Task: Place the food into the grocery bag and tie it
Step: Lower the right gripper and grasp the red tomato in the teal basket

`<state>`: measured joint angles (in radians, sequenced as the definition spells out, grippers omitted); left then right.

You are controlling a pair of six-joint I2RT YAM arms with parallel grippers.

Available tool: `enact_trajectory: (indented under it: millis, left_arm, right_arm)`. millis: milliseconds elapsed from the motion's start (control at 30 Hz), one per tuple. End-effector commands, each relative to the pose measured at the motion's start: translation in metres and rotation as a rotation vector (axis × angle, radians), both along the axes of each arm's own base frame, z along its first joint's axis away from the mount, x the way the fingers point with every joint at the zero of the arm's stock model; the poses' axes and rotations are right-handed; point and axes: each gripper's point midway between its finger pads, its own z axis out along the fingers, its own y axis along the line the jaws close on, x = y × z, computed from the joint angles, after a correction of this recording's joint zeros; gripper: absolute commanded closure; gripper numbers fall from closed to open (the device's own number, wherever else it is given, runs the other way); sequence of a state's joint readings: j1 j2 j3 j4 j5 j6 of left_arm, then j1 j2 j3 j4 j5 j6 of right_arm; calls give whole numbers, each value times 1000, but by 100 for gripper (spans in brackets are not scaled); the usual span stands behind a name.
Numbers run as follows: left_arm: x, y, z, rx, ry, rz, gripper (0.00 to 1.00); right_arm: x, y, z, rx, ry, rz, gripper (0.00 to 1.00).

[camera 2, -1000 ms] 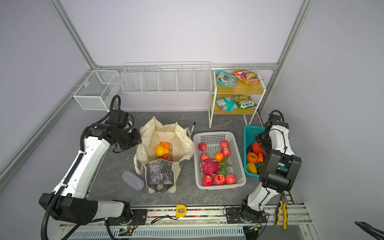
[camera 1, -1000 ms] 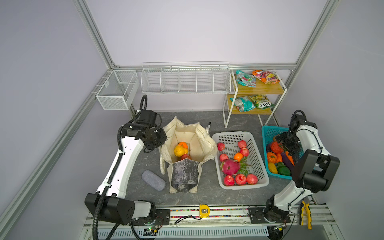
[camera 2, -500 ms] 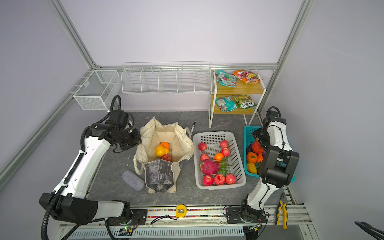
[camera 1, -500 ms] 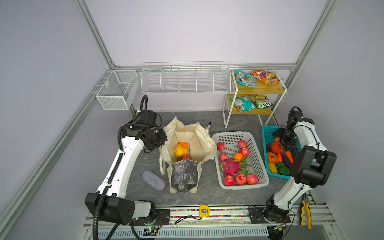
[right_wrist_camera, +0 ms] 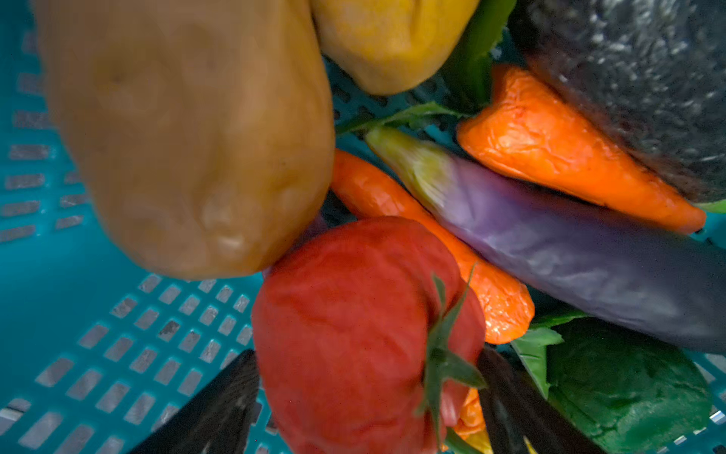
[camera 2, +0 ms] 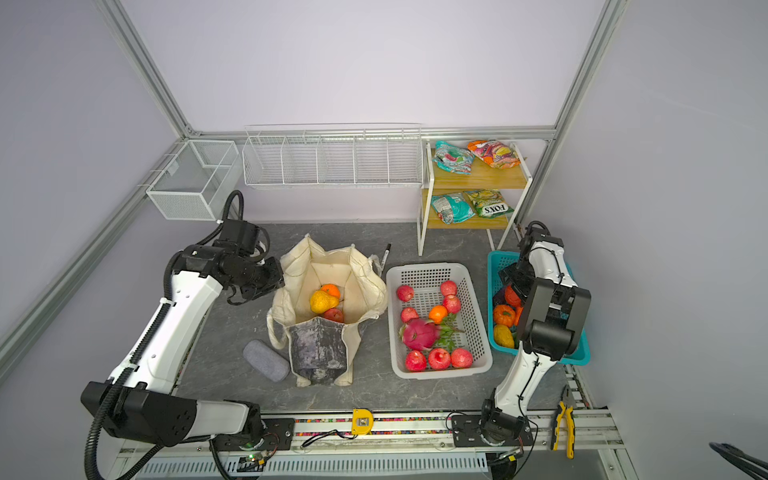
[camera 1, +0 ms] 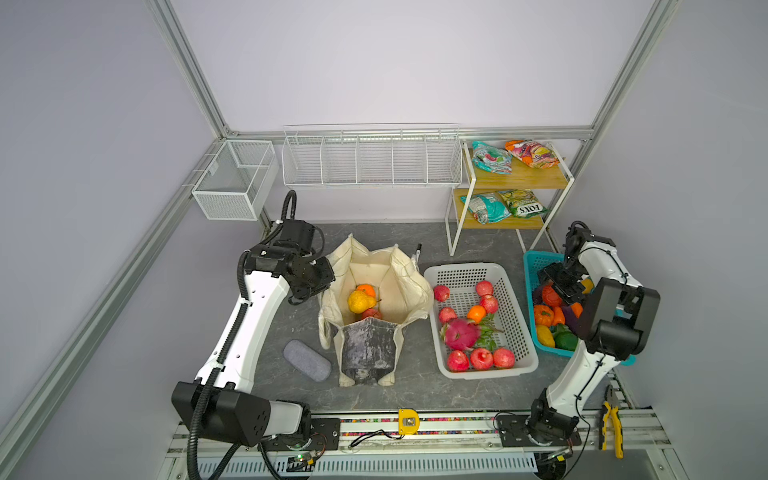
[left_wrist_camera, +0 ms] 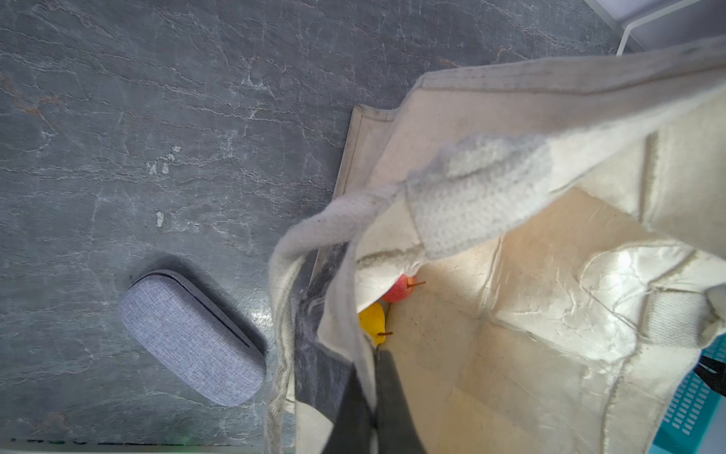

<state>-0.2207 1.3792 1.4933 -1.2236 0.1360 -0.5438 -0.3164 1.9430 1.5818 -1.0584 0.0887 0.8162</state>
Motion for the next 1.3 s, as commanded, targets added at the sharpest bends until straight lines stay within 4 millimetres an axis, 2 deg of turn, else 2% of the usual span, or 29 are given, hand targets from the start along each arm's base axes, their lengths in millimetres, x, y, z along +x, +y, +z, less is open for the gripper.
enact_trajectory:
  millis: [0,200,467,700,833,967,1100,1267]
  left_arm:
    - [5,0,3,5,-9,-9,100]
    - [9,0,3,13,-6,-12,100]
    - [15,-1,4,14,-7,-9,100]
    - [18,-1,3,21,-3,-10,100]
    - [21,0,4,28,-2,-17,100]
    - [22,-1,2,25,3,-23,100]
    - [23,0,1,37,2,-32,100]
    - [23,1,3,48,-2,-39,100]
  right_arm:
    - [-3,-3,-6,4,35,-39,12]
    - [-5,-13,-4,-36,40,-79,11]
    - [-7,-26,1,-84,18,-144,1]
    - [-3,-28,7,-85,-9,-143,16]
    - [-1,-25,12,-73,-45,-146,28]
    - [0,-19,19,-46,-89,-158,35]
    - [-2,-10,34,-12,-143,-171,35]
    - [-5,2,68,12,-250,-181,35]
